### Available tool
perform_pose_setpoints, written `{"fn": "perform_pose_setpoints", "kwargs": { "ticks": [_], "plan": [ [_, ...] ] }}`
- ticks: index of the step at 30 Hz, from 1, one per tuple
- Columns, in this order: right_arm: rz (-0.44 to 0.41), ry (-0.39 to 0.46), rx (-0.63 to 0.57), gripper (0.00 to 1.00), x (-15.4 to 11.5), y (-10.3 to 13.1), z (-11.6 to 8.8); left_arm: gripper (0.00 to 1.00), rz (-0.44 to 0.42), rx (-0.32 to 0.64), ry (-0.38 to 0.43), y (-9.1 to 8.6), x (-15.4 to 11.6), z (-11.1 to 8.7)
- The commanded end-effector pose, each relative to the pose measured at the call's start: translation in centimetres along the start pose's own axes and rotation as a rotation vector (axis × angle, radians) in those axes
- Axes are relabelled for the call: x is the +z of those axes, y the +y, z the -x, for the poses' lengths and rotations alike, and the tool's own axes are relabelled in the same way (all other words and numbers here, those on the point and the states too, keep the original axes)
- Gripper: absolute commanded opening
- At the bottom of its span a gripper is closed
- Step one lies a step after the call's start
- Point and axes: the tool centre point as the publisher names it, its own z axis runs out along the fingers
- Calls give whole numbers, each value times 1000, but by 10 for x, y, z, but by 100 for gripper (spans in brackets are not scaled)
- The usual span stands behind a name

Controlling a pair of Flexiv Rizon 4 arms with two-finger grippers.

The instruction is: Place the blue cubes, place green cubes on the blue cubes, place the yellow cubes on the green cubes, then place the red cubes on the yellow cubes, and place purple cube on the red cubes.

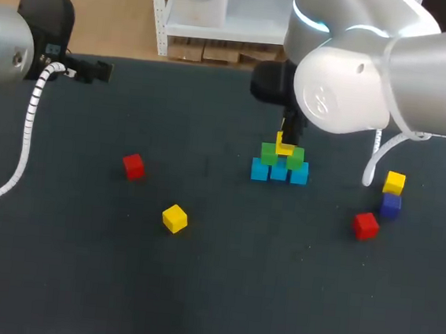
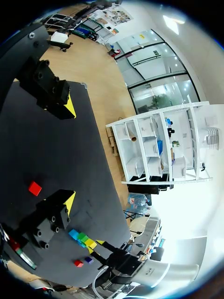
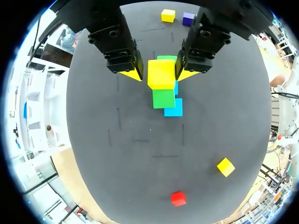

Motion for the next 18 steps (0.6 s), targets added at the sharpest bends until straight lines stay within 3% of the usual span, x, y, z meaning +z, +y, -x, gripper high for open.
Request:
{"fn": "perform_pose_setpoints", "kwargs": {
  "ticks": [1,7,18],
  "plan": [
    [1,-3,-1,43,-1,1,-1,100,-7,1,0,1,1,0],
    [4,-3,-3,43,0,2,-1,100,-7,1,0,1,1,0],
    [7,-5,-10,33,1,3,0,100,-7,1,0,1,1,0]
  ]
}}
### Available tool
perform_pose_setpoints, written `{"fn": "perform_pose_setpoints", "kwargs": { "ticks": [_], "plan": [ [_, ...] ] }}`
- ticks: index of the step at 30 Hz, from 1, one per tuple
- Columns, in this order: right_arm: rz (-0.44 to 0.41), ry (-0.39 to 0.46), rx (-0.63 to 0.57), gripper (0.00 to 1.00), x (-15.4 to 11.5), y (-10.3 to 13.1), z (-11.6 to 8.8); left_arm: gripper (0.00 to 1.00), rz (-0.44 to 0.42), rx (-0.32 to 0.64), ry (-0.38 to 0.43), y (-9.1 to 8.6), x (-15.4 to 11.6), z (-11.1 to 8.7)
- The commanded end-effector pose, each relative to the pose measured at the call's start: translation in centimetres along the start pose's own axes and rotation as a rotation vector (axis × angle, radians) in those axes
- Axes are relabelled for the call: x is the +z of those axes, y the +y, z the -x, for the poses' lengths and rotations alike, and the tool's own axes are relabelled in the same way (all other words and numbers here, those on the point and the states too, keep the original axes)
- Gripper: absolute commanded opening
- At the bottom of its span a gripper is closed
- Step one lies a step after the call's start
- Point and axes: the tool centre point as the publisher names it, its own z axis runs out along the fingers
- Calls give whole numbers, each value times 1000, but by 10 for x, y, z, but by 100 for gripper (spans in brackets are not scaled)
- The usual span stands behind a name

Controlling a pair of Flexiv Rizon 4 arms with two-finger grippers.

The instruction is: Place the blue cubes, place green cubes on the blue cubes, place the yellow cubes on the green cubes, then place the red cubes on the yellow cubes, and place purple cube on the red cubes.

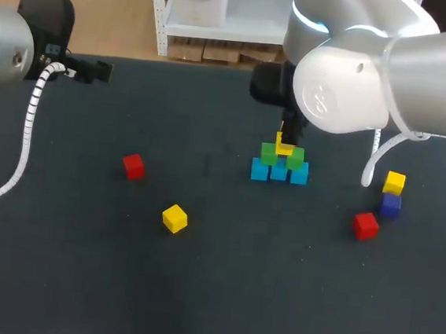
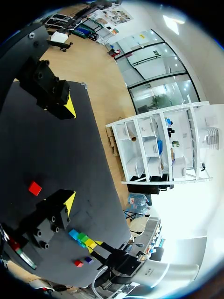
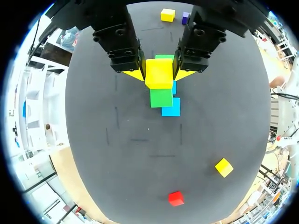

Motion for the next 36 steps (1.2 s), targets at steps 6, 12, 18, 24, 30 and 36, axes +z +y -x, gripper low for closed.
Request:
{"fn": "perform_pose_setpoints", "kwargs": {
  "ticks": [6,12,18,24,30,36],
  "plan": [
    [1,-6,-3,33,0,2,0,100,-7,1,0,1,1,0],
    [3,-7,-5,33,1,3,1,100,-7,1,0,1,1,0],
    [-1,-14,-1,68,-1,4,1,100,-7,1,0,1,1,0],
    [-20,-28,26,100,-9,3,-3,100,-7,1,0,1,1,0],
    [-74,-58,74,100,-35,-4,-19,100,-7,1,0,1,1,0],
    [-102,-59,119,100,-56,-8,-52,100,-7,1,0,1,1,0]
  ]
}}
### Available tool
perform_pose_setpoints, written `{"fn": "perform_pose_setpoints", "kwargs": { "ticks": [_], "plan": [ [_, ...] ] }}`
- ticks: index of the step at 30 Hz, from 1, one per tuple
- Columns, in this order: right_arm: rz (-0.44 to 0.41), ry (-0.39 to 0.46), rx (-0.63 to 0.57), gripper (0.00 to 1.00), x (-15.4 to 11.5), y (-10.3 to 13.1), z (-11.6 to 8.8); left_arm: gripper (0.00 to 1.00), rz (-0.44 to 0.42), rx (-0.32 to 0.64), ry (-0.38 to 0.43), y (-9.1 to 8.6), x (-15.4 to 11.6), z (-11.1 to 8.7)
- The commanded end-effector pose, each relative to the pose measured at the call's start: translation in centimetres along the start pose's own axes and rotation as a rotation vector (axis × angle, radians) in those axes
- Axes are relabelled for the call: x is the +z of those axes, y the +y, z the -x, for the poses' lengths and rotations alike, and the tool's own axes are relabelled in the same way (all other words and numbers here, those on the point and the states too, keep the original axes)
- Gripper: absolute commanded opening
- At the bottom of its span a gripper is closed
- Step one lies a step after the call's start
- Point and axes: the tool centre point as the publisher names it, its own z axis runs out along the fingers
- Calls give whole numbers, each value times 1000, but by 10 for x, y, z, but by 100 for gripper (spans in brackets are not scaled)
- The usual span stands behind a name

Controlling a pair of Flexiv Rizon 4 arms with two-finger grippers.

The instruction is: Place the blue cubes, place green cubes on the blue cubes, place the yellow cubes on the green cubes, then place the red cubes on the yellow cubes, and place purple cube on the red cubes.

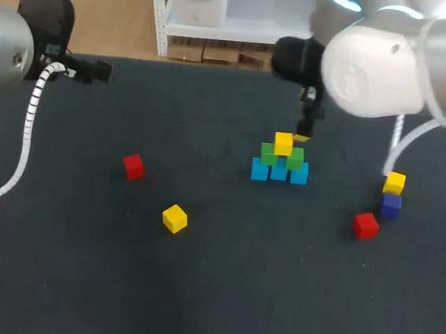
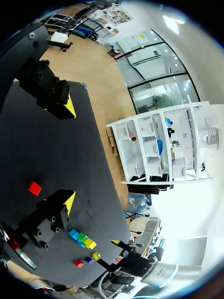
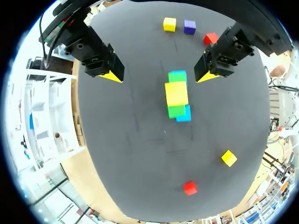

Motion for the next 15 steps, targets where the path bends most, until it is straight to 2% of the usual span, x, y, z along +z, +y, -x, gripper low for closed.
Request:
{"fn": "perform_pose_setpoints", "kwargs": {
  "ticks": [1,7,15],
  "plan": [
    [-41,-22,21,100,-18,9,-32,100,-7,1,0,1,1,0],
    [-65,24,69,100,-28,13,-70,100,-7,1,0,1,1,0],
    [-54,76,116,100,-14,18,-123,100,-7,1,0,1,1,0]
  ]
}}
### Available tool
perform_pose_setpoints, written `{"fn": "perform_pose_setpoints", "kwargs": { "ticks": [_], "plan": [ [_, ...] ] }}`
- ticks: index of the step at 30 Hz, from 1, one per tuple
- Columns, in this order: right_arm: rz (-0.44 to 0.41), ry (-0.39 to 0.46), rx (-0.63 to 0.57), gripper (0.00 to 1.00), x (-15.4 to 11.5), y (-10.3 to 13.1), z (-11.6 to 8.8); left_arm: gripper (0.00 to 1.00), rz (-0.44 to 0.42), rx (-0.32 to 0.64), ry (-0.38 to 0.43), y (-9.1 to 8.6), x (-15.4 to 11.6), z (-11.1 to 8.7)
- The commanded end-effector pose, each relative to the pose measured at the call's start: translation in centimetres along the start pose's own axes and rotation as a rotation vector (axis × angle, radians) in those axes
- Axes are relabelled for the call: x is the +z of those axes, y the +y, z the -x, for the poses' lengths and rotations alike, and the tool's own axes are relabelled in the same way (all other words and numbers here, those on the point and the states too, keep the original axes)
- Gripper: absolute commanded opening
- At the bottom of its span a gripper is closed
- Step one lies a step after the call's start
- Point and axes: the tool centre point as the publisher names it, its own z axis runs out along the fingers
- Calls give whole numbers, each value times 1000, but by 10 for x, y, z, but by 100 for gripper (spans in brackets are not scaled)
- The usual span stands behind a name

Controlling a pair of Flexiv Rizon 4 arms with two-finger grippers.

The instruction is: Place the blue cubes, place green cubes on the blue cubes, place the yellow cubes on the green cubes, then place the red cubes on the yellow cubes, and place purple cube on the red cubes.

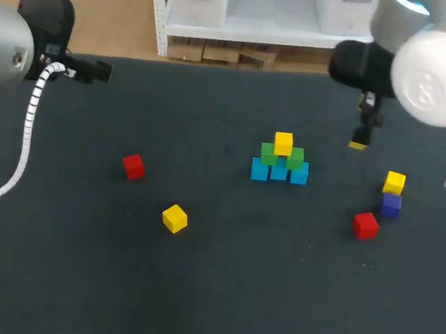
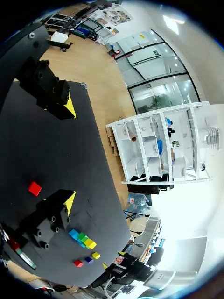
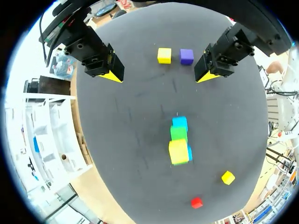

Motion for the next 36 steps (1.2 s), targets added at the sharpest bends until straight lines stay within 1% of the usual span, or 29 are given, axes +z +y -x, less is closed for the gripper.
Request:
{"fn": "perform_pose_setpoints", "kwargs": {
  "ticks": [1,5,8,11,17,21,25,36],
  "plan": [
    [-41,-5,6,100,9,7,-31,100,-7,1,0,1,1,0],
    [-31,-1,20,100,15,11,-51,100,-7,1,0,1,1,0],
    [-28,-20,30,100,17,14,-63,100,-7,1,0,1,1,0],
    [-36,-28,8,100,23,18,-73,100,-7,1,0,1,1,0],
    [8,-42,-19,100,39,22,-86,100,-7,1,0,1,1,0],
    [45,-56,-20,100,45,25,-92,100,-7,1,0,1,1,0],
    [62,-56,-22,100,49,27,-97,100,-7,1,0,1,1,0],
    [89,-49,-36,100,66,29,-92,100,-7,1,0,1,1,0]
  ]
}}
